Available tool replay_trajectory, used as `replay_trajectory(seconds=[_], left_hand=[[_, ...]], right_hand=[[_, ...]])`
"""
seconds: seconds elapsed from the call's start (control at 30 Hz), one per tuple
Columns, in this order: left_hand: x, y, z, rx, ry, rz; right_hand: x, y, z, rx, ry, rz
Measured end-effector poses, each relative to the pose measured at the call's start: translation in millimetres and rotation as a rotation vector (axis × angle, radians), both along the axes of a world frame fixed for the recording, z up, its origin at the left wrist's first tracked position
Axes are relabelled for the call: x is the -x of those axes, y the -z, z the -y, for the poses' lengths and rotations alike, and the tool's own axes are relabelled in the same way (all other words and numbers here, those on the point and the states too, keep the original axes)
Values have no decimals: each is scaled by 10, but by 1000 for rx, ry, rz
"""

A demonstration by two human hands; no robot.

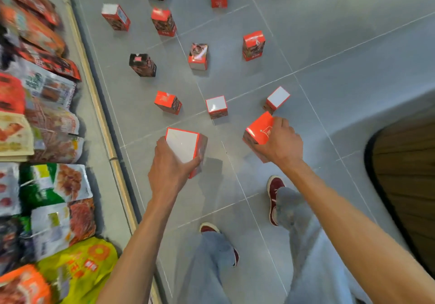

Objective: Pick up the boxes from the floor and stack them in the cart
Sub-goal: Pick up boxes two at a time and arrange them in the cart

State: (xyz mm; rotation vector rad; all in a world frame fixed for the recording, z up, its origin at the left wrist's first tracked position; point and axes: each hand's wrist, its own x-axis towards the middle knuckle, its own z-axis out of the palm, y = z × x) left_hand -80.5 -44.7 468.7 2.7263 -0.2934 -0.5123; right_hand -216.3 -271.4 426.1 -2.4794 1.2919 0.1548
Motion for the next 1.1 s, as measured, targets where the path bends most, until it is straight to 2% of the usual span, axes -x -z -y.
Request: replay_trajectory(seconds=[0.17, 0.4, 0.7, 0.93, 1.1], left_hand=[[89, -1100, 547, 87, 37, 18], [386, -1768, 1072, 161, 197, 3], [1168, -2052, 1599, 261, 662, -95], [2343, -2229, 2035, 323, 1037, -135], [3502, -2258, 2312, 234, 1270, -210]], right_hand=[[359, -1233, 514, 52, -2, 3], [1040, -2127, 924, 35, 113, 30], [2381, -2608, 365, -17, 558, 149], [3792, -2708, -197, -59, 968, 169], [4971, -2821, -653, -89, 1258, 149]])
